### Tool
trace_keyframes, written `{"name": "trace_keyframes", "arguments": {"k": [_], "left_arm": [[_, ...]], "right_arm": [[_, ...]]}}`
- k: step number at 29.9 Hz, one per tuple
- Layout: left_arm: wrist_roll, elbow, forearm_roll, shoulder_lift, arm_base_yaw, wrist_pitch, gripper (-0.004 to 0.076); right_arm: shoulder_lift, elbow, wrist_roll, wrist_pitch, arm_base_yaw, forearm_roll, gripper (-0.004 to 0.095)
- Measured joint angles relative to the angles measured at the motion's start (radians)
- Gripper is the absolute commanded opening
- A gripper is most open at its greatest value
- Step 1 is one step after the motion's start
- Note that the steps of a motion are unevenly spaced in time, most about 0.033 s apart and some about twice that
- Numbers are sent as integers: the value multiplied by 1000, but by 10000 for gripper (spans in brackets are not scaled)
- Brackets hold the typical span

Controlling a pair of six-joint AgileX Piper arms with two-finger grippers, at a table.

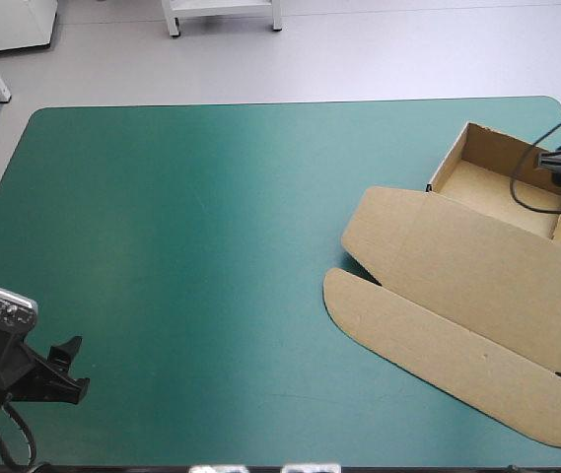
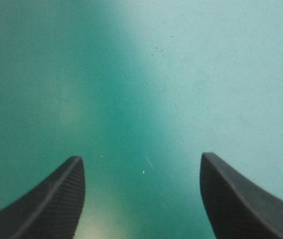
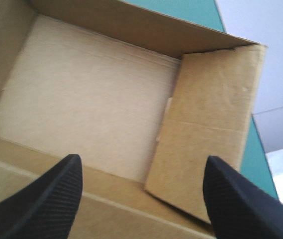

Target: Fold the box

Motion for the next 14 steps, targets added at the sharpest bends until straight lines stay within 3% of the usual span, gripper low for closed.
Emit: {"name": "trace_keyframes", "arguments": {"k": [5,14], "left_arm": [[-37,0,12,-86,0,-37,475],[-69,0,35,-141,0,-23,450]], "right_arm": [[-137,38,-8,20,180,29,502],[-521,359,-30,-124,601,40,323]]}}
